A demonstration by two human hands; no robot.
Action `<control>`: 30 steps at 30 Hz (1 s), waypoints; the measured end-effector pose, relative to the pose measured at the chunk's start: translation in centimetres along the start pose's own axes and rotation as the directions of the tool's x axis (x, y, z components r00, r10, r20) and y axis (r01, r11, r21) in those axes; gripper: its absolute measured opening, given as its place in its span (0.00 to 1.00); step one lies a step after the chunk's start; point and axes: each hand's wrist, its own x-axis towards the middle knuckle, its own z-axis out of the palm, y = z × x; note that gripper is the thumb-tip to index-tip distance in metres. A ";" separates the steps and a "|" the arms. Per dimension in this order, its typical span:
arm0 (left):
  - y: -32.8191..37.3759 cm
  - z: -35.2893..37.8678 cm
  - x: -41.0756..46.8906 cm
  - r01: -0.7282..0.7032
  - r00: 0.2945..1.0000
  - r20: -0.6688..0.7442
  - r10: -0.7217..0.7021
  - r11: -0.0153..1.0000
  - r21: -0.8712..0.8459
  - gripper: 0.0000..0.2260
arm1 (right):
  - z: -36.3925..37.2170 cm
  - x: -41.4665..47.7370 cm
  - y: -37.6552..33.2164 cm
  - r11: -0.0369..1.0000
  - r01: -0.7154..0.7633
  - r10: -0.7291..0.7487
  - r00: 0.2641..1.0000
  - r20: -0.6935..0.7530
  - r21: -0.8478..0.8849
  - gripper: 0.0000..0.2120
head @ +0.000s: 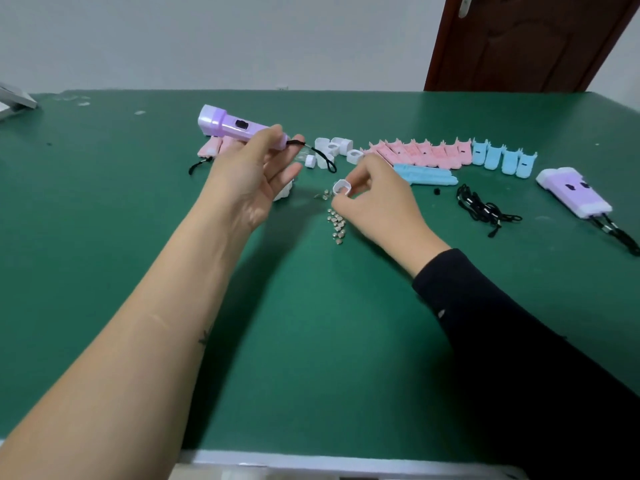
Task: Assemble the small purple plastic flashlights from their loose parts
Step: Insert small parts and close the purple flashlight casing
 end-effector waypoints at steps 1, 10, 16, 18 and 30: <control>-0.1 0.2 -0.2 -0.005 1.000 0.012 0.005 1.000 0.015 0.08 | 0.0 -0.1 -0.1 1.000 0.004 -0.004 1.000 -0.008 -0.001 0.07; -0.4 0.7 -0.4 -0.069 0.997 0.037 0.068 0.997 0.029 0.08 | 0.0 -0.2 0.2 0.999 -0.023 0.023 1.000 0.005 0.037 0.06; -0.2 0.6 -0.4 -0.079 0.997 0.025 0.079 0.996 -0.033 0.07 | 0.3 -0.2 0.1 0.983 -0.053 0.039 0.996 0.083 0.173 0.08; -0.1 0.7 -0.4 -0.078 0.997 0.027 0.079 0.996 -0.037 0.07 | 0.3 -0.4 0.0 0.976 -0.054 0.034 0.994 0.101 0.210 0.09; 0.0 1.0 -1.0 -0.096 0.993 0.070 0.095 0.995 0.014 0.06 | 0.6 -0.8 -0.4 0.966 -0.055 0.032 0.995 0.094 0.254 0.09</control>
